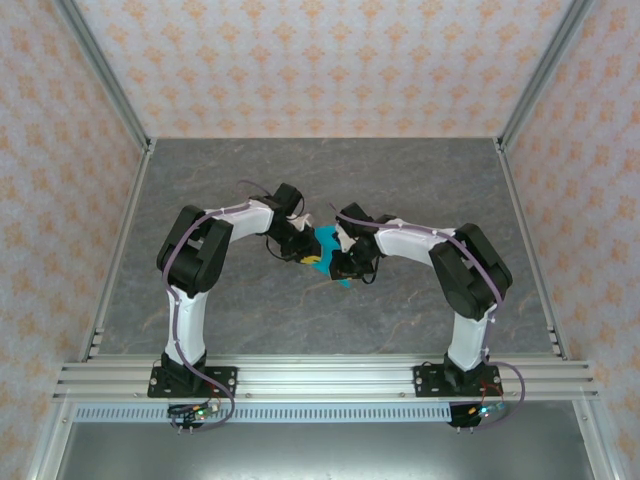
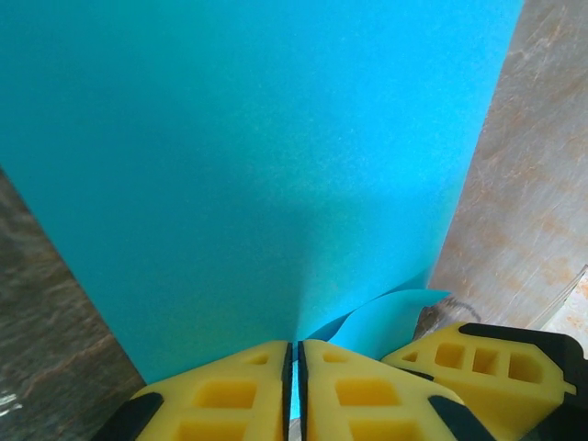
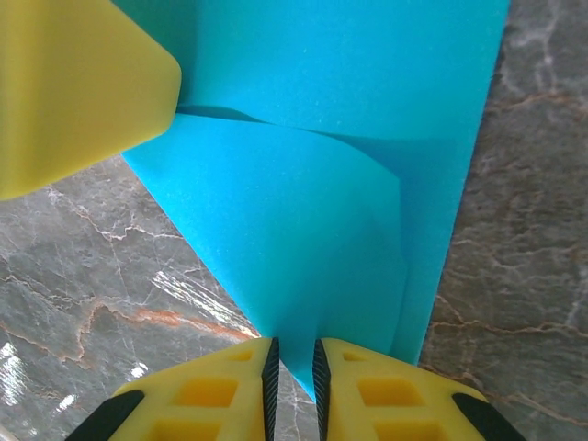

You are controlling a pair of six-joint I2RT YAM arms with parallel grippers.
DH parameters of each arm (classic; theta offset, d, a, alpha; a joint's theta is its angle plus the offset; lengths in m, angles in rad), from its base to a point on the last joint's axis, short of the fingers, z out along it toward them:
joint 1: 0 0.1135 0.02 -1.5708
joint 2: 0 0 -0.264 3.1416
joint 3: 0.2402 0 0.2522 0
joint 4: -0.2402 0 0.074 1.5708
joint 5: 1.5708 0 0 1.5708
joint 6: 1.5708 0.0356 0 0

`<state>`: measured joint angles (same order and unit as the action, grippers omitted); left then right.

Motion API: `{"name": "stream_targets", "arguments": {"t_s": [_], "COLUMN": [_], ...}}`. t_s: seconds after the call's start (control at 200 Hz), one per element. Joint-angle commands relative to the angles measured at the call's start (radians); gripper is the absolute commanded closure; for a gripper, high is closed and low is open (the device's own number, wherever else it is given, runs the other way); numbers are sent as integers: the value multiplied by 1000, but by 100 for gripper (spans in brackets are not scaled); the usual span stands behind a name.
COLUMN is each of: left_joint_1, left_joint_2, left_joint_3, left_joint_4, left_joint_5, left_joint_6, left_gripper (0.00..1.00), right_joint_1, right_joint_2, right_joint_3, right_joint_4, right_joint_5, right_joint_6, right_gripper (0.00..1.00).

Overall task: Fold a paper plane with a square sheet of paper (fold left side to right side)
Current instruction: Third fold the triangle at the center of the table.

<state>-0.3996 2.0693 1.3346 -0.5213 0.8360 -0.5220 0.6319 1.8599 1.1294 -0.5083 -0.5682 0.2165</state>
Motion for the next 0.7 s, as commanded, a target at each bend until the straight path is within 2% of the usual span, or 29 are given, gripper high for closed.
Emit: {"name": "stream_targets", "arguments": {"t_s": [0.0, 0.28, 0.696], "left_joint_1": [-7, -9, -50], "left_joint_2": [-3, -96, -189], "left_joint_3": [30, 7, -89], "left_joint_4": [-25, -31, 2], "left_joint_5": [-23, -37, -35], "left_joint_6": [22, 43, 30], "left_gripper": [84, 79, 87], "right_joint_1": [-5, -5, -5], "right_joint_2": [36, 44, 64], "right_joint_3": [8, 0, 6], "right_joint_4": [-58, -65, -85], "right_joint_5": [48, 53, 64], "right_joint_6": [-12, -8, -17], "right_gripper": [77, 81, 87]}}
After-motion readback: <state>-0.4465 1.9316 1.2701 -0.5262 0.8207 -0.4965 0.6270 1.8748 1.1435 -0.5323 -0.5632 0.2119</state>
